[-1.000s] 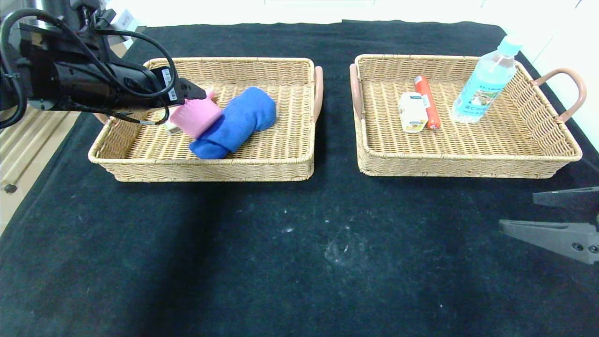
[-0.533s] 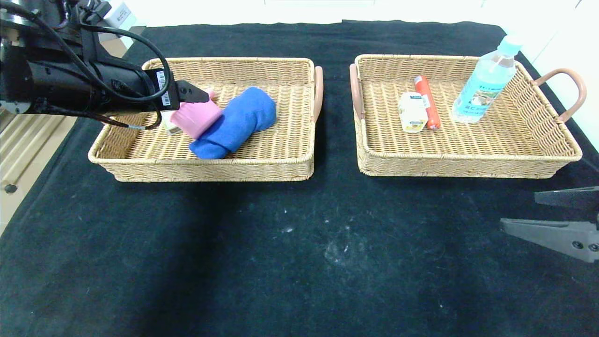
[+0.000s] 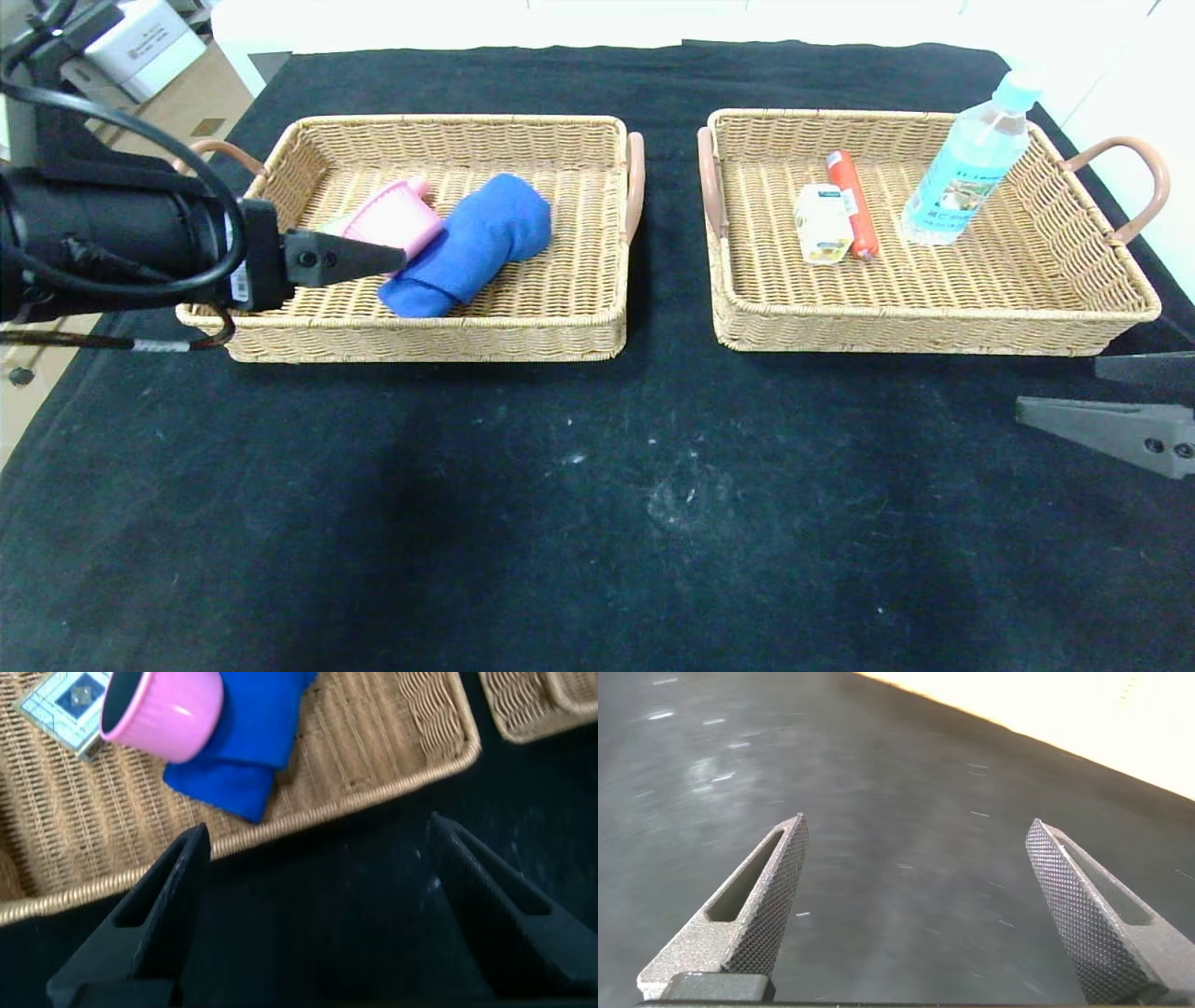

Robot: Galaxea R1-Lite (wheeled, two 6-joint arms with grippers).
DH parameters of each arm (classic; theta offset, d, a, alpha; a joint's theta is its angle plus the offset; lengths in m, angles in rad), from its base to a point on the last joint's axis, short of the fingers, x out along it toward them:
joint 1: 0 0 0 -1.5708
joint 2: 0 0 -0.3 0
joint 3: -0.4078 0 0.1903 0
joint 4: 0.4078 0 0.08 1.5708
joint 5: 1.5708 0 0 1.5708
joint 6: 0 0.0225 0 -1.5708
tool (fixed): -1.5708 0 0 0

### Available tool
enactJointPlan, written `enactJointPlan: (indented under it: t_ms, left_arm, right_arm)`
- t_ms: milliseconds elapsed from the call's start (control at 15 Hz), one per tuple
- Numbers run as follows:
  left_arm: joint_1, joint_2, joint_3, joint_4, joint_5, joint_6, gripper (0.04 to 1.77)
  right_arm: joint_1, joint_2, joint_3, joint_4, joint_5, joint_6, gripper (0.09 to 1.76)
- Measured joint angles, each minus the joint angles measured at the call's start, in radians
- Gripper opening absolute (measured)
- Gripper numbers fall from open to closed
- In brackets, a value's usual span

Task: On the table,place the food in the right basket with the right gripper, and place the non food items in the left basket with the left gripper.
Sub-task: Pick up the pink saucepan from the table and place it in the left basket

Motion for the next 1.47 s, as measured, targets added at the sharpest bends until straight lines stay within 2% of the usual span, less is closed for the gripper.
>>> enactJointPlan:
  t_ms: [267,467,733,1067,1267,1467]
  left_arm:
    - [-0.04,-0.18,0.165,0.004,0.008,0.027,1.69]
    - [-0.05,-0.327,0.266,0.007,0.011,0.029,1.69]
    - [-0.009,-0.558,0.379,0.085,0.021,0.068,1.7]
    - [0.114,-0.847,0.44,0.235,-0.017,0.11,1.7]
    - [0.164,-0.976,0.451,0.306,-0.031,0.117,1.71]
    - [0.175,-1.049,0.475,0.352,0.001,0.103,1.71]
  right_arm:
    - [-0.165,-0.05,0.039,-0.002,-0.001,-0.003,1.71]
    - [-0.206,-0.154,0.089,0.008,-0.001,-0.001,1.71]
    - [-0.217,-0.363,0.124,0.133,0.001,0.004,1.71]
    - [-0.16,-0.654,0.136,0.347,0.026,0.049,1.71]
    - [-0.141,-0.801,0.176,0.387,0.026,0.058,1.71]
    - [-0.147,-0.936,0.243,0.391,-0.019,0.058,1.71]
